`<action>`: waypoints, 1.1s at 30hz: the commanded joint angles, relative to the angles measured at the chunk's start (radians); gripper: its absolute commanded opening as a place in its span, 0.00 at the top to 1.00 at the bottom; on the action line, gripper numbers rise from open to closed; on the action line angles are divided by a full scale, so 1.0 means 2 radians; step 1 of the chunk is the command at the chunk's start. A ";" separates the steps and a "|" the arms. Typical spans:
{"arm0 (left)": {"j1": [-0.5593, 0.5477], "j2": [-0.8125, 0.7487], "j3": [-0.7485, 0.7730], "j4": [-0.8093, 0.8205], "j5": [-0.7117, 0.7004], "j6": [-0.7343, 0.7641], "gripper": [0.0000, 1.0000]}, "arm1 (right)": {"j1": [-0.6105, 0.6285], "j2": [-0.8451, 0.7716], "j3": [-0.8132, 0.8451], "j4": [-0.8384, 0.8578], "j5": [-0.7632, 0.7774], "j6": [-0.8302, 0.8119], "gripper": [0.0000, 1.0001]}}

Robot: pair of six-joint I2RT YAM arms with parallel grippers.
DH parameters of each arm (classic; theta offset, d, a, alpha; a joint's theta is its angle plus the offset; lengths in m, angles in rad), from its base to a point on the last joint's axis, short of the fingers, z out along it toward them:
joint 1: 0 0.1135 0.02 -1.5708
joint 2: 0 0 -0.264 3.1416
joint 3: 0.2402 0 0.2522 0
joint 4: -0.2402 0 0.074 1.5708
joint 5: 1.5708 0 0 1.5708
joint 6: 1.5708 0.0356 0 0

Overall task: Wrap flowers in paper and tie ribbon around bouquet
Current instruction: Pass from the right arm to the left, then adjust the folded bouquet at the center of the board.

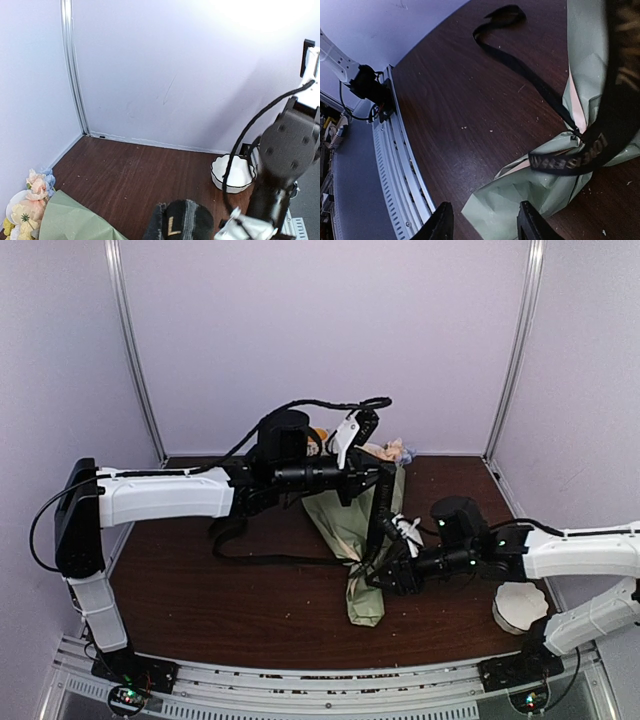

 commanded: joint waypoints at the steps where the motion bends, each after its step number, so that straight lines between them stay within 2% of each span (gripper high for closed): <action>1: -0.002 -0.025 0.004 0.062 -0.002 -0.010 1.00 | 0.005 0.104 0.024 0.073 0.026 -0.005 0.55; 5: -0.002 -0.029 -0.004 0.067 0.004 -0.017 1.00 | 0.011 0.177 0.044 0.068 0.065 -0.021 0.59; 11: -0.003 -0.040 -0.003 0.074 0.012 -0.015 1.00 | 0.040 0.268 0.071 0.004 0.123 -0.035 0.66; 14: -0.013 -0.051 0.014 0.038 -0.018 0.022 1.00 | 0.057 0.303 0.079 -0.004 0.137 -0.032 0.66; 20: -0.026 -0.068 0.030 0.018 -0.004 0.037 1.00 | 0.064 0.334 0.075 0.011 0.139 -0.019 0.67; 23: -0.026 -0.068 0.021 0.014 -0.016 0.041 1.00 | 0.066 0.318 0.073 0.005 0.139 -0.024 0.67; 26: -0.012 -0.064 -0.009 0.030 -0.035 0.023 1.00 | 0.077 0.265 0.079 -0.011 0.128 -0.037 0.66; 31: 0.006 -0.040 -0.020 0.015 -0.022 0.004 1.00 | 0.087 0.087 0.056 0.044 0.051 -0.031 0.62; 33: 0.006 -0.037 -0.025 0.024 -0.007 -0.001 1.00 | 0.087 0.013 0.035 0.071 0.050 -0.025 0.60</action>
